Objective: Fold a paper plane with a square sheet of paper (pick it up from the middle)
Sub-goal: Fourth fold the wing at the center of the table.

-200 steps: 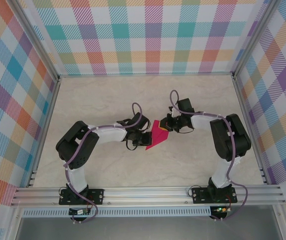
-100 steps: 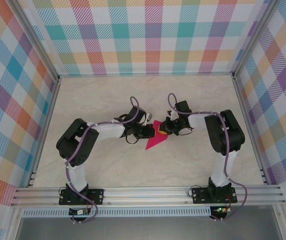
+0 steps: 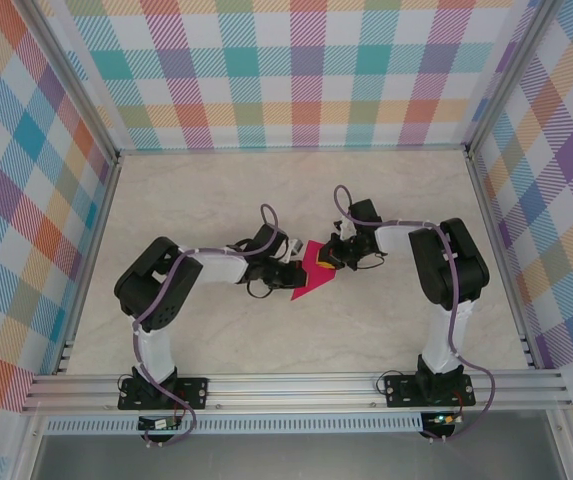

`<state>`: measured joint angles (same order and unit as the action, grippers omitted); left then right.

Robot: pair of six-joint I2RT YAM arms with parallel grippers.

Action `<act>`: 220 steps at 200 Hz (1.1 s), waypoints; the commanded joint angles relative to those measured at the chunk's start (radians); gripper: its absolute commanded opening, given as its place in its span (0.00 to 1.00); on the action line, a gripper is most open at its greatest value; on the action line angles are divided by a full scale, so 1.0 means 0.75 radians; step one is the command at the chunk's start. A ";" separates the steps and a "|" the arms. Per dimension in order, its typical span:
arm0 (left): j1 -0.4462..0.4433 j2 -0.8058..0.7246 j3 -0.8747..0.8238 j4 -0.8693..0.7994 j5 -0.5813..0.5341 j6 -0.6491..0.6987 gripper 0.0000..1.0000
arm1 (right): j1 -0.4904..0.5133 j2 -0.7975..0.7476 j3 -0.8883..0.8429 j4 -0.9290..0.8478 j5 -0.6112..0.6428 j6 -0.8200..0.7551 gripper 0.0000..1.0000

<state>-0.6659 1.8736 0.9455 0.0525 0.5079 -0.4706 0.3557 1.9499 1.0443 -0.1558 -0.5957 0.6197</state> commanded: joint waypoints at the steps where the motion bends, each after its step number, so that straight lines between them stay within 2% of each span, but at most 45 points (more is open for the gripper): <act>1: 0.006 -0.067 -0.114 -0.182 0.006 0.071 0.00 | 0.000 0.053 0.015 -0.105 0.124 -0.014 0.05; 39: -0.009 -0.237 -0.251 -0.232 -0.003 0.092 0.00 | 0.000 0.061 0.027 -0.108 0.135 0.000 0.05; 63: -0.009 -0.356 -0.247 -0.325 -0.131 0.130 0.00 | 0.000 0.047 0.051 -0.114 0.103 -0.003 0.07; 80: 0.000 -0.420 -0.201 -0.334 -0.230 0.115 0.00 | -0.001 0.003 0.075 -0.098 0.051 0.022 0.13; 100: 0.006 -0.465 -0.133 -0.324 -0.410 0.056 0.08 | 0.002 -0.081 0.102 -0.084 0.039 0.094 0.25; 111: 0.006 -0.480 -0.101 -0.322 -0.536 0.019 0.19 | 0.002 -0.144 0.092 -0.083 0.082 0.146 0.39; 126: 0.008 -0.492 -0.073 -0.311 -0.678 -0.003 0.31 | 0.002 -0.225 0.059 -0.103 0.184 0.240 0.47; 142: 0.012 -0.462 -0.005 -0.361 -0.791 0.008 0.38 | 0.001 -0.298 -0.006 -0.116 0.298 0.354 0.55; 162: 0.014 -0.427 0.061 -0.421 -0.942 -0.021 0.58 | 0.004 -0.351 -0.080 -0.086 0.369 0.472 0.58; 177: 0.020 -0.424 0.069 -0.423 -1.022 -0.046 0.78 | 0.010 -0.357 -0.120 -0.054 0.398 0.541 0.60; 193: 0.039 -0.430 0.071 -0.424 -1.046 -0.061 0.88 | 0.023 -0.341 -0.136 -0.034 0.402 0.579 0.60; 201: 0.049 -0.436 0.071 -0.428 -1.046 -0.068 0.99 | 0.031 -0.328 -0.139 -0.025 0.399 0.588 0.60; 220: 0.087 -0.455 0.059 -0.423 -1.011 -0.069 1.00 | 0.054 -0.292 -0.127 0.005 0.375 0.585 0.59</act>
<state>-0.6388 1.5360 0.9829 -0.2379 -0.2077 -0.5072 0.3714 1.6966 0.9478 -0.1921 -0.3218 1.0065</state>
